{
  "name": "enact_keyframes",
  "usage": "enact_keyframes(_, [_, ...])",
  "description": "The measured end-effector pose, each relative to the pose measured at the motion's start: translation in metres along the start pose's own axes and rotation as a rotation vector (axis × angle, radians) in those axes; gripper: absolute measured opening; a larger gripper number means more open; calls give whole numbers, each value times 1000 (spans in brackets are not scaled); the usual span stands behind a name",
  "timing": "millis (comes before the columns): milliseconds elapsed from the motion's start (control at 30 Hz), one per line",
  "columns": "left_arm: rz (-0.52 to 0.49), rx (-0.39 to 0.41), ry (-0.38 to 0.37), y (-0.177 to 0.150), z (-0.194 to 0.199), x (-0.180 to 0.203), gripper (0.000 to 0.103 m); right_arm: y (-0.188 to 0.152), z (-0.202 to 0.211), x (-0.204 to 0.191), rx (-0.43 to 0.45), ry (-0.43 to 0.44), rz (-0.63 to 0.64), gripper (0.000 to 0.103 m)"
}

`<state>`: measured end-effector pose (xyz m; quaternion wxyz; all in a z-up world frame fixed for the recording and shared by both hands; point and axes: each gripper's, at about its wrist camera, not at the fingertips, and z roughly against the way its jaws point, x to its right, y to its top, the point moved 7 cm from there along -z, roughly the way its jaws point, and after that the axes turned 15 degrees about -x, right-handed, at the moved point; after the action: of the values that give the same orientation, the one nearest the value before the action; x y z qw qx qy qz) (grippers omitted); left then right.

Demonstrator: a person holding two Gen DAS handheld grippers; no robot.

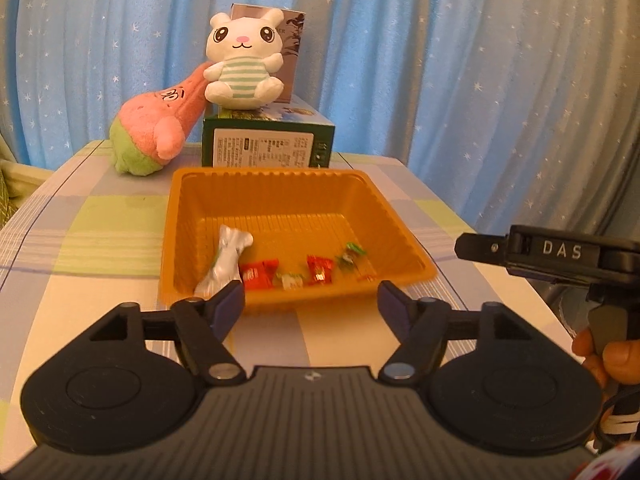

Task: Organize snacks
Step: 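Lift both tools from the tray back toward the remaining snacks, then grasp the red-silver wrapped candy with the left tool while the right tool grasps the small tan candy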

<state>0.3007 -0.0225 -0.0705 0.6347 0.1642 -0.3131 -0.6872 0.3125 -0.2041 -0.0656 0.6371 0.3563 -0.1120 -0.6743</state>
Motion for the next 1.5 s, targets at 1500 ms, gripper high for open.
enact_keyframes(1500, [149, -97, 76, -160, 102, -22, 91, -192, 82, 10, -131, -34, 26, 78])
